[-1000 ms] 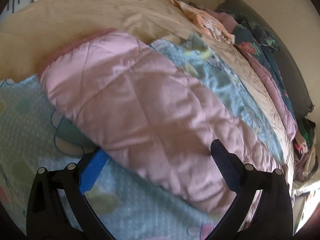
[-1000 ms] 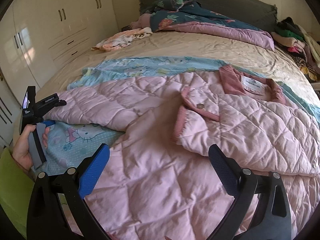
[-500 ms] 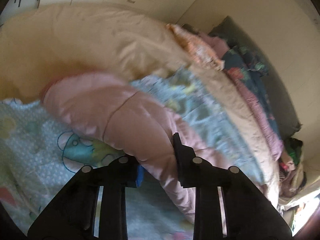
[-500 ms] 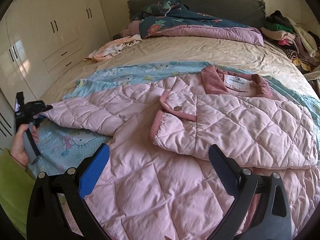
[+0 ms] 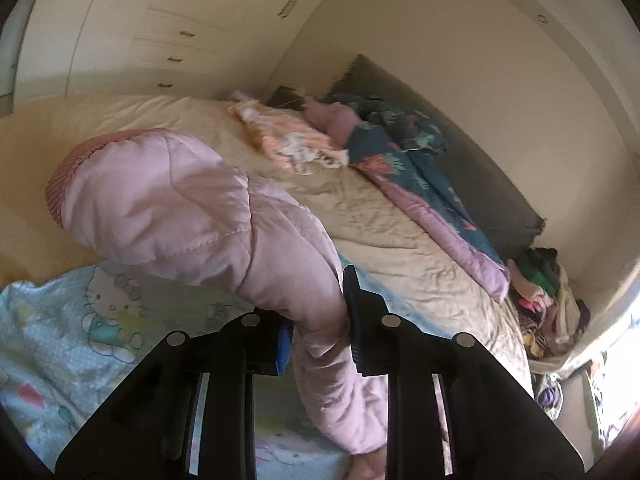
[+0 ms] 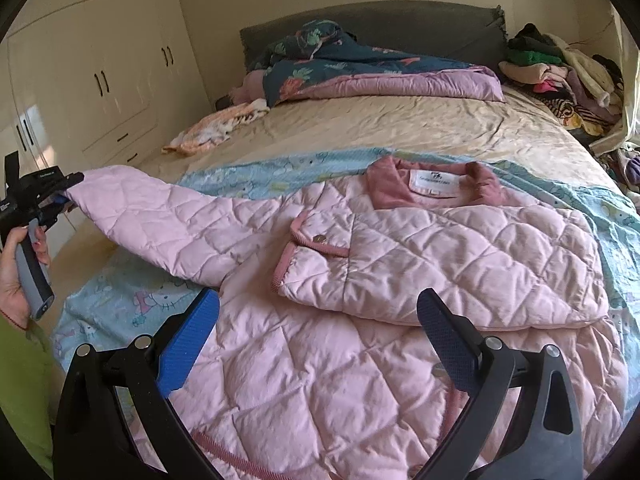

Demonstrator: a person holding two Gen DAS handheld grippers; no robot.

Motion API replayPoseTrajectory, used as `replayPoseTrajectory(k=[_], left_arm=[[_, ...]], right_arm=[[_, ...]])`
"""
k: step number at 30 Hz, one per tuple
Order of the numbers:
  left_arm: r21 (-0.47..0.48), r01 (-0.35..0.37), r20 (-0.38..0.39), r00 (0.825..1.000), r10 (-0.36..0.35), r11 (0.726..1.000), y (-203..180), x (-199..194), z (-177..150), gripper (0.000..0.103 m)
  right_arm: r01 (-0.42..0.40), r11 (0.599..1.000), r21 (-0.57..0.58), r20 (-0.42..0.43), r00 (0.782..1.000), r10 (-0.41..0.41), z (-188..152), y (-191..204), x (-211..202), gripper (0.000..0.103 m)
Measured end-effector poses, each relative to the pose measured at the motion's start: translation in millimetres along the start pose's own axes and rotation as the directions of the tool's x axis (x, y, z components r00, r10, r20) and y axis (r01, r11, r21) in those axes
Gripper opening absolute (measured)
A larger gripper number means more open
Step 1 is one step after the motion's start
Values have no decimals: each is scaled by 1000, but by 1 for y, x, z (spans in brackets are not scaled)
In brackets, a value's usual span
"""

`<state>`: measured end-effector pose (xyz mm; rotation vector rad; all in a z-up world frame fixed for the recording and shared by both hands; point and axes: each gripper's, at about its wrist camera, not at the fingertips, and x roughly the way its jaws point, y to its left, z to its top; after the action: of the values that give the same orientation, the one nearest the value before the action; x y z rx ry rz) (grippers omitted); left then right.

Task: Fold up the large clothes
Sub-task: 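Lift the sleeve with the left tool and carry it over the jacket body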

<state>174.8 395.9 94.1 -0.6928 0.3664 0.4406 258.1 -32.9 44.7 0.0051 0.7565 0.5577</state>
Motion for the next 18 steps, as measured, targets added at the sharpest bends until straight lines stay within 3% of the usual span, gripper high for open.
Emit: replayPoseTrajectory(k=[8,18], left_arm=[[75,90,-10,996,-89,993,-50,-16,-17,15],[165,154,-34,988,-150,974,-109,-27,-44,14]], right_arm=[[-7,999,51,38,999,5,-2,-19,-32,99],[10,994,110,72,997,-18,-11,-50,-63,99]])
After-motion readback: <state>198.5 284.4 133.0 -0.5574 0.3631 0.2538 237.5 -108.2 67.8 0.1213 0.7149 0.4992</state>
